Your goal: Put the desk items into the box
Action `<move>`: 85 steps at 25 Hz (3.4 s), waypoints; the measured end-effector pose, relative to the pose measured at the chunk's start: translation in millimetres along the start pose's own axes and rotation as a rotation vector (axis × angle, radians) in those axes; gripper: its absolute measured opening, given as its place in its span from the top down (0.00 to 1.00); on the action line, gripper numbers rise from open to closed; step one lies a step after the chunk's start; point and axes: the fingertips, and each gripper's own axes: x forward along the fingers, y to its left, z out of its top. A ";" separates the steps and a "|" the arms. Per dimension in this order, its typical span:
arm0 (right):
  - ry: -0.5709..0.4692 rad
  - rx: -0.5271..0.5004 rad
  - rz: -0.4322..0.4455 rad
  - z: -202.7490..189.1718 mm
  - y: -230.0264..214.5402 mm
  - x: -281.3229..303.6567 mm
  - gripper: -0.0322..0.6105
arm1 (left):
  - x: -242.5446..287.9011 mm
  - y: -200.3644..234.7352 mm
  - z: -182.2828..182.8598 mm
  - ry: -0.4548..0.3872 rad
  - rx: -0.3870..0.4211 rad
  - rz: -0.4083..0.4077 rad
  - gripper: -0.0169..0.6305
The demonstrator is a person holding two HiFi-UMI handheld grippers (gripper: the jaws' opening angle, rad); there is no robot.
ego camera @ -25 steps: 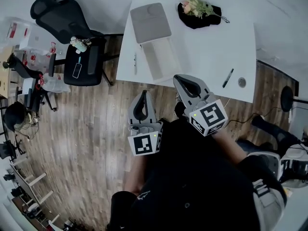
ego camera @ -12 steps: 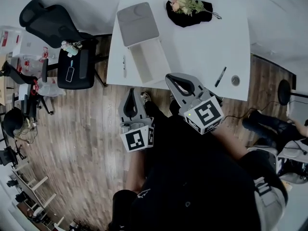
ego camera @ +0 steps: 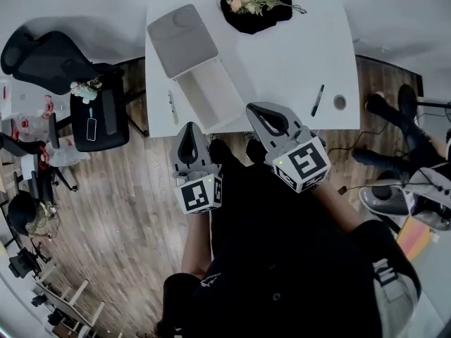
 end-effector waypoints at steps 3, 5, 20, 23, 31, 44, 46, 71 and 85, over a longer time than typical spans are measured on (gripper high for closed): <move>0.019 0.008 -0.029 -0.7 2.2 16.8 0.95 | 12.4 18.0 -9.2 0.028 -0.008 -0.016 0.96; 0.028 0.014 -0.046 -1.4 6.4 28.2 0.95 | 20.0 31.7 -17.5 0.048 -0.003 -0.027 0.96; 0.103 0.034 -0.139 -12.8 25.9 82.8 0.95 | 66.5 117.0 -121.2 0.286 0.033 -0.018 0.96; 0.109 0.038 -0.151 -14.5 28.1 91.4 0.95 | 74.5 126.5 -143.3 0.344 0.033 -0.019 0.96; 0.115 0.058 -0.235 -12.9 28.6 102.5 0.95 | 99.9 160.0 -221.1 0.607 0.013 -0.026 0.83; 0.091 0.121 -0.452 -18.6 7.0 83.2 0.95 | 119.2 172.5 -271.0 0.800 0.017 -0.034 0.83; 0.088 0.130 -0.469 -18.9 5.3 80.9 0.95 | 120.3 171.8 -270.8 0.796 0.045 -0.033 0.83; 0.071 0.127 -0.419 -23.9 13.3 57.1 0.95 | 101.9 175.7 -253.4 0.776 -0.003 0.042 0.90; 0.037 0.120 -0.302 -19.6 1.8 35.4 0.95 | 79.4 145.3 -169.3 0.564 -0.045 0.095 0.90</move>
